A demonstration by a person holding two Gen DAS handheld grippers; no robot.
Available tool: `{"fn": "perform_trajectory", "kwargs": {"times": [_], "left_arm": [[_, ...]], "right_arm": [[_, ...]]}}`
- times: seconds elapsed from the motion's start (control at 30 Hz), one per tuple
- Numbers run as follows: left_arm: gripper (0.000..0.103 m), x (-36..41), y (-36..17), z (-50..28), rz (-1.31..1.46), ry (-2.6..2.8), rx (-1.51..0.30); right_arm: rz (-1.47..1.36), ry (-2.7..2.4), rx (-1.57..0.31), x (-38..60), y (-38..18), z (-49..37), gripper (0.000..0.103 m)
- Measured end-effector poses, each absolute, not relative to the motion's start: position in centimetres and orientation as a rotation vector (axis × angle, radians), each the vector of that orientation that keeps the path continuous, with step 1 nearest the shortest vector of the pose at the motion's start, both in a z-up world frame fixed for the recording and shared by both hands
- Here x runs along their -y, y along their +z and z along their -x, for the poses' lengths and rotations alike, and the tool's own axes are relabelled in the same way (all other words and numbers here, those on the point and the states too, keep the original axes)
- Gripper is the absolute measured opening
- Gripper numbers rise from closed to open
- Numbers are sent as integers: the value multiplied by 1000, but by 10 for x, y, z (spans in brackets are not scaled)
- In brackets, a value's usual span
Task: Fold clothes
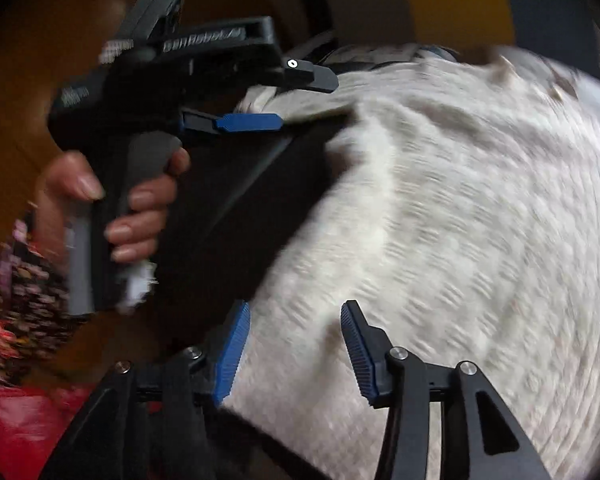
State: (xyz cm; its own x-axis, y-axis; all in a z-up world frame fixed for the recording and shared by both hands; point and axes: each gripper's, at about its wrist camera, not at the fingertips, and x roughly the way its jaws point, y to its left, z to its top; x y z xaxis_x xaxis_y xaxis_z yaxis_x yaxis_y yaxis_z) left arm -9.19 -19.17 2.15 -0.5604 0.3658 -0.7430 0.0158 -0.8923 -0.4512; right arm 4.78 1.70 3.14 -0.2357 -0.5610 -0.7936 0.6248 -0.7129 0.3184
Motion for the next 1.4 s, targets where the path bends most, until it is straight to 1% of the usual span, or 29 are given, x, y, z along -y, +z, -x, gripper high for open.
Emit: {"fn": "perform_trajectory", "kwargs": {"times": [0.03, 0.07, 0.1, 0.13, 0.2, 0.27, 0.37, 0.43, 0.53, 0.63, 0.77, 0.93, 0.97, 1.07, 1.1, 1.17, 1.27, 1.4], "left_arm": [[82, 196, 18, 88, 1364, 2538, 622], [82, 201, 15, 85, 1377, 2536, 631], [82, 204, 12, 82, 1386, 2532, 641], [82, 205, 9, 79, 1393, 2525, 652], [82, 207, 5, 75, 1398, 2516, 668], [82, 206, 1, 73, 1398, 2508, 677], [82, 199, -4, 71, 1421, 2457, 684], [82, 188, -9, 70, 1435, 2415, 678], [82, 167, -13, 67, 1441, 2360, 642], [82, 144, -15, 64, 1446, 2298, 608], [82, 116, -16, 61, 1451, 2228, 576], [82, 80, -15, 60, 1469, 2164, 518], [82, 73, -14, 58, 1468, 2157, 502], [82, 53, -11, 54, 1456, 2143, 424], [82, 46, -11, 52, 1454, 2138, 397], [82, 34, -14, 51, 1463, 2129, 357], [82, 27, -17, 50, 1479, 2137, 354], [81, 23, -15, 51, 1488, 2145, 378]], "right_arm": [[-1264, -2029, -150, -7, 28, -49, 48], [-1280, -2054, -214, 1, 25, -50, 40], [-1283, -2074, -240, 4, 24, -49, 24], [-1272, -2090, -223, 0, 25, -47, 17], [-1250, -2121, -189, -8, 27, -44, 11], [-1232, -2154, -124, -20, 30, -39, 11], [-1228, -2207, 113, -62, 37, -24, 11], [-1256, -2239, 281, -97, 32, -11, 11], [-1323, -2224, 526, -144, 9, 6, 11], [-1379, -2153, 703, -168, -20, 14, 11], [-1354, -2104, 839, -180, -38, 16, 11], [-1339, -2089, 878, -185, -43, 11, 10], [-1337, -2084, 892, -186, -43, 10, 12], [-1321, -2111, 869, -189, -28, 2, 23], [-1301, -2154, 831, -192, -18, -4, 24], [-1261, -2259, 709, -198, 0, -11, 24], [-1288, -2411, 452, -202, 19, -18, 24], [-1419, -2517, 188, -206, 16, -23, 18]]}}
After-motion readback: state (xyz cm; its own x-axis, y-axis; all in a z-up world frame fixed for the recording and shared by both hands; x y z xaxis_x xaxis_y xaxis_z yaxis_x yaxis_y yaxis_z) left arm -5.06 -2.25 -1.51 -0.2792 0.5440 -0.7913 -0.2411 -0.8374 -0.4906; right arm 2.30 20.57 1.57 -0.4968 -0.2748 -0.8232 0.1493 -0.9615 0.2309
